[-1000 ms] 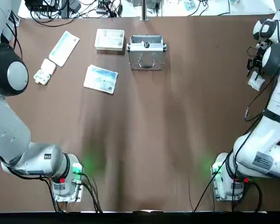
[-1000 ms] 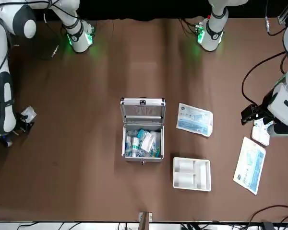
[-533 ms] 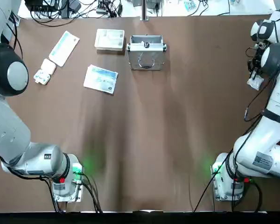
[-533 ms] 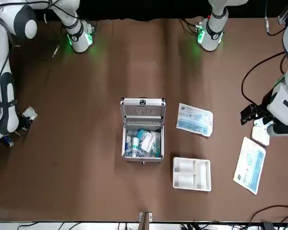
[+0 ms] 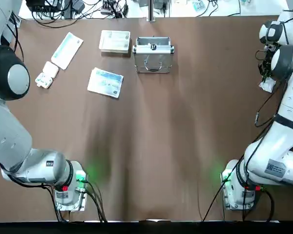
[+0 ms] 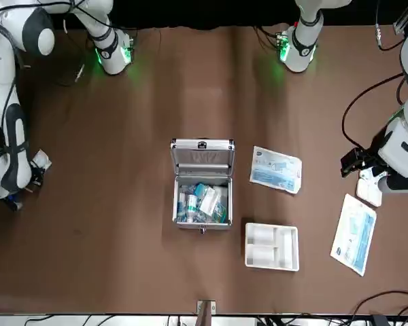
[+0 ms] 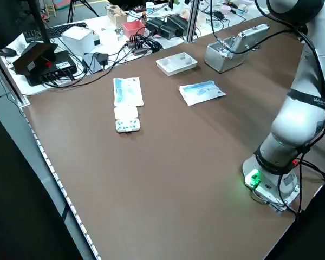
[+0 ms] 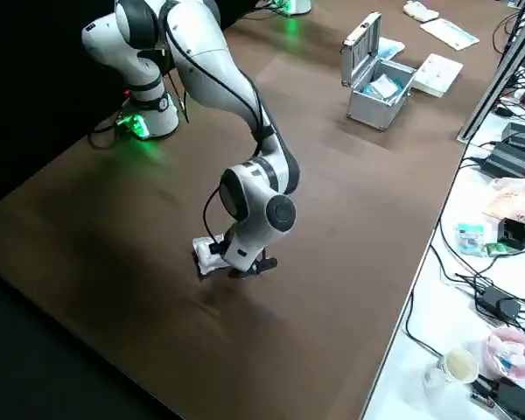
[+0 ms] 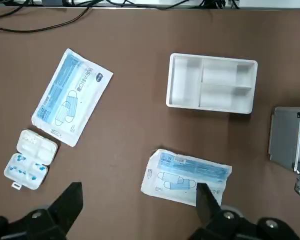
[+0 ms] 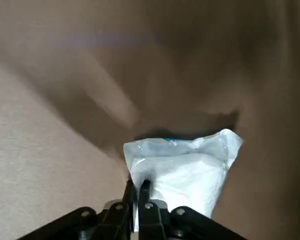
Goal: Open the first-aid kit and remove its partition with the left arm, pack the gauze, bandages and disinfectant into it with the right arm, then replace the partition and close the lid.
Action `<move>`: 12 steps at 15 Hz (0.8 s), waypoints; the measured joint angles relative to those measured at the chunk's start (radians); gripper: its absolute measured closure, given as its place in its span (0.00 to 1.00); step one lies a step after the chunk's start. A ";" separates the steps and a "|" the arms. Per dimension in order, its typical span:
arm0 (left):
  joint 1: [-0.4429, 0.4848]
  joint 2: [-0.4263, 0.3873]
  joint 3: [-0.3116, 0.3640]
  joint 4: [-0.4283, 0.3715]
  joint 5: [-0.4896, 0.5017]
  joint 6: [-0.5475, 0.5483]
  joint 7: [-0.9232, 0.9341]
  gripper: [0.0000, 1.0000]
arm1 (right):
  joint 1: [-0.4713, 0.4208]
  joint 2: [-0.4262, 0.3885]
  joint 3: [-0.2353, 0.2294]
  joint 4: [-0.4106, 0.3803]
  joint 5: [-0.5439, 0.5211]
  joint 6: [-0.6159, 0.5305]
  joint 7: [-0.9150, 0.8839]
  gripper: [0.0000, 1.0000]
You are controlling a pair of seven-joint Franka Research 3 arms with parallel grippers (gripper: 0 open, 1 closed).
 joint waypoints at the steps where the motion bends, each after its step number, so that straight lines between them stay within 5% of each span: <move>1: 0.000 0.000 0.000 0.000 0.000 0.000 0.000 0.00 | 0.007 0.000 0.000 0.000 -0.005 0.004 0.000 0.95; 7: -0.002 0.000 -0.001 -0.001 0.000 0.000 0.000 0.00 | 0.160 -0.007 0.010 0.043 0.023 -0.070 -0.014 0.95; 12: -0.003 0.000 -0.003 -0.001 0.000 0.000 0.000 0.00 | 0.267 -0.047 0.019 0.173 0.217 -0.266 -0.013 0.95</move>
